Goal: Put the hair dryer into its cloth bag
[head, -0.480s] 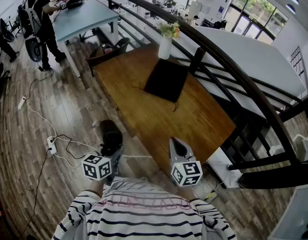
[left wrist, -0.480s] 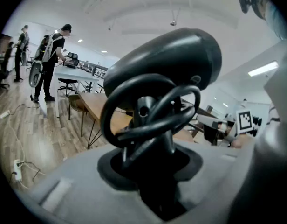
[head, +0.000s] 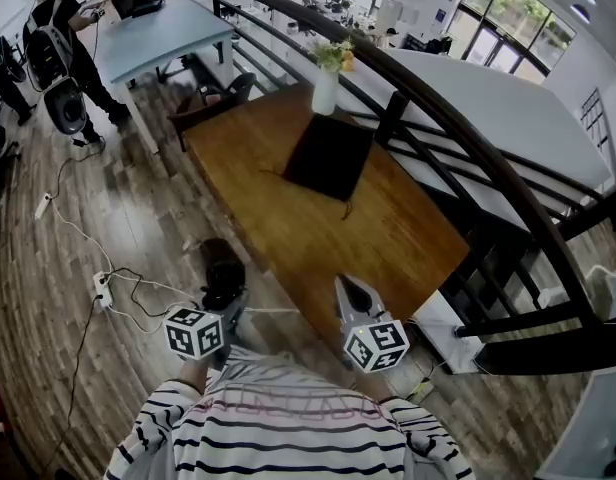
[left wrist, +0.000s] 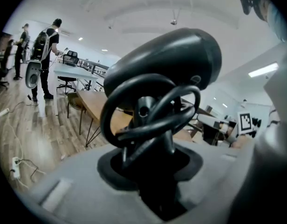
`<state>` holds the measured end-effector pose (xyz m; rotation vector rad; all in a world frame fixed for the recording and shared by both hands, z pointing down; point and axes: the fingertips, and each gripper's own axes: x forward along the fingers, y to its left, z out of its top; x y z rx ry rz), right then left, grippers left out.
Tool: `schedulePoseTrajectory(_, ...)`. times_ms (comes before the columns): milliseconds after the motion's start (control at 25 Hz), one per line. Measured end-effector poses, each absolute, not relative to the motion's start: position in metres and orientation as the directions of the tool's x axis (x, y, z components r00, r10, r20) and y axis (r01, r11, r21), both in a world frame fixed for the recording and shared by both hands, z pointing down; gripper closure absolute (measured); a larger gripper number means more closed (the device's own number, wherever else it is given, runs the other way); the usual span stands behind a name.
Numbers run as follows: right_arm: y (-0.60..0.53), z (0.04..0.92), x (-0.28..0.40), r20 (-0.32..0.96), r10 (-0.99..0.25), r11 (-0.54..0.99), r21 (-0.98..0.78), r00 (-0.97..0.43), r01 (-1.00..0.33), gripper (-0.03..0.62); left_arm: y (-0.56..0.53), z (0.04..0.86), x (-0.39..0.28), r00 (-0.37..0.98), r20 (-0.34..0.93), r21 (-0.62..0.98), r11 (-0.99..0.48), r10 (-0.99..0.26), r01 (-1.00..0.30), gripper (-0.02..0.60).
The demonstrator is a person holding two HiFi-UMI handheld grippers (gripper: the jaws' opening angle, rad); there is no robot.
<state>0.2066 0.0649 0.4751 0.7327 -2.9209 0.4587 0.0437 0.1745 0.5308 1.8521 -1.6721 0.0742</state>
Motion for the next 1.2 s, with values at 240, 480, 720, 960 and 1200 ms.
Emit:
schedulePoseTrajectory(240,0.056,0.482,0.197,0.177,-0.448,0.835,-0.268,-0.877,-0.480,0.585,0.166,0.537,0.036,0.214,0.449,0.421,-0.006,-0.868,-0.907,0.426)
schedulePoseTrajectory(480,0.032,0.485,0.162,0.197,-0.487,0.808,-0.267,-0.851,-0.525,0.559,0.134,0.540,0.003,0.269,0.442,0.428,-0.062,-0.856,-0.901,0.426)
schedulePoseTrajectory(720,-0.005,0.478,0.090,0.205,-0.528,0.782,-0.262,-0.824,-0.566,0.553,0.093,0.535,-0.067,0.329,0.436,0.442,-0.119,-0.838,-0.889,0.426)
schedulePoseTrajectory(960,-0.030,0.475,0.029,0.207,-0.562,0.767,-0.234,-0.801,-0.598,0.529,0.067,0.534,-0.132,0.361,0.435,0.440,-0.155,-0.825,-0.885,0.426)
schedulePoseTrajectory(1200,-0.051,0.481,-0.005,0.223,-0.634,0.705,-0.227,-0.740,-0.672,0.519,0.045,0.540,-0.181,0.419,0.454,0.439,-0.211,-0.787,-0.873,0.426)
